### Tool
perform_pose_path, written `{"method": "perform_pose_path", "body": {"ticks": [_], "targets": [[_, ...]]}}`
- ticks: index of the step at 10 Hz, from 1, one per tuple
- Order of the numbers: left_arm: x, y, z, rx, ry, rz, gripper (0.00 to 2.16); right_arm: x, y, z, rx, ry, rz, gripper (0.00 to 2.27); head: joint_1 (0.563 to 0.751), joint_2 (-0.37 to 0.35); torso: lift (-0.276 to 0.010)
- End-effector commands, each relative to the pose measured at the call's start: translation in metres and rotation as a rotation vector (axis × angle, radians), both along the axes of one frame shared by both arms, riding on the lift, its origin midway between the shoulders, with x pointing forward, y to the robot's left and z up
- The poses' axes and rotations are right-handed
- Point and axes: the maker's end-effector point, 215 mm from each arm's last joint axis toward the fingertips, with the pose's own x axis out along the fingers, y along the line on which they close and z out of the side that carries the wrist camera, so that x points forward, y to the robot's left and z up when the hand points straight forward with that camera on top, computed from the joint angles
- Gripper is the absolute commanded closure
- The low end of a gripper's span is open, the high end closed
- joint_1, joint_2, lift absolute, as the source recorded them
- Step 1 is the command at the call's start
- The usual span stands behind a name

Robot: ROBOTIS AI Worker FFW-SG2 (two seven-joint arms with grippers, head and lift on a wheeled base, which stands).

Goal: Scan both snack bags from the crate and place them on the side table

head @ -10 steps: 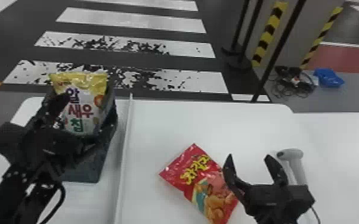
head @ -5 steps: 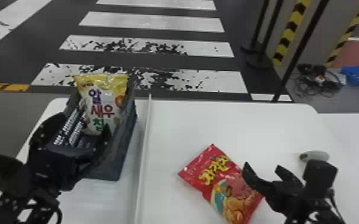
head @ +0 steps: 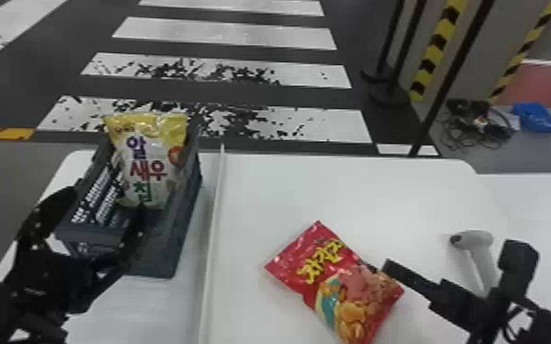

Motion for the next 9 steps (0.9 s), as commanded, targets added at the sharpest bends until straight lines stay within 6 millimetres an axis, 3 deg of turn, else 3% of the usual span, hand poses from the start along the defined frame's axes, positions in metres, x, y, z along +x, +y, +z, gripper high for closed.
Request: {"method": "perform_pose_path", "body": {"ticks": [1, 9], "targets": [[-0.001, -0.001, -0.004, -0.002, 0.010, -0.004, 0.05, -0.003, 0.002, -0.005, 0.080, 0.045, -0.002, 0.05, 0.695, -0.074, -0.095], [0.000, 0.005, -0.023, -0.038, 0.051, -0.010, 0.06, -0.001, 0.019, -0.030, 0.161, 0.097, 0.017, 0.05, 0.695, -0.048, -0.095]]}}
